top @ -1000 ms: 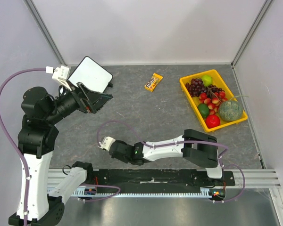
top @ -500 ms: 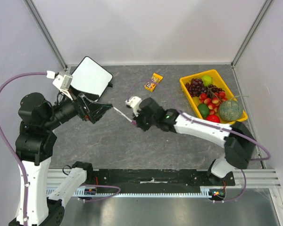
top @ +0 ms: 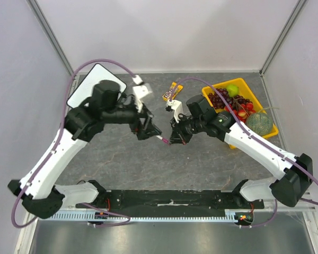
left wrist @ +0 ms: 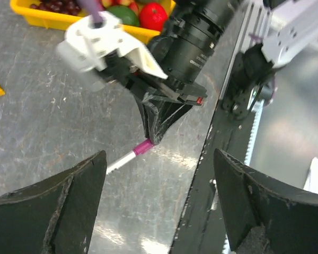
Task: Write a sentence on the whiteboard
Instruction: Pass from the right arm to the left
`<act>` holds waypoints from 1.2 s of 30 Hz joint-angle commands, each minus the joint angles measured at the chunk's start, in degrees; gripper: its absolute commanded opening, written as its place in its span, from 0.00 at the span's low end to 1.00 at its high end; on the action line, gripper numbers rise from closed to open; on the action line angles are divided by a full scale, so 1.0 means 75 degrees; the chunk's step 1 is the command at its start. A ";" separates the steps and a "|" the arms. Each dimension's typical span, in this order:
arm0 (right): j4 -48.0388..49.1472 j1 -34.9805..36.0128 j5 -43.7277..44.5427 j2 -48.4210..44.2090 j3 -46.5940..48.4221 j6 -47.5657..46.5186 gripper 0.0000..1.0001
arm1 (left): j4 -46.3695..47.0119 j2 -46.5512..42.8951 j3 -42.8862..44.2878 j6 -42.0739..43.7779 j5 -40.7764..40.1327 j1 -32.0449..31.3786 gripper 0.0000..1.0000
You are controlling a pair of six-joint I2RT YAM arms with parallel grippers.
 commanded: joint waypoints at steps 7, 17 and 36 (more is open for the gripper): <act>-0.0773 -0.0566 -0.1391 -0.0524 0.0144 0.0212 0.00 | -0.0849 0.1254 0.0239 0.3107 -0.3704 -0.3036 0.85; -0.0914 -0.0648 -0.2025 -0.0793 0.0121 0.0201 0.00 | -0.0779 0.1208 -0.0921 0.3870 -0.5136 -0.3541 0.85; -0.0949 -0.0648 -0.2307 -0.0700 0.0039 0.0142 0.11 | -0.1037 0.1863 -0.0969 0.3777 -0.6706 -0.4185 0.17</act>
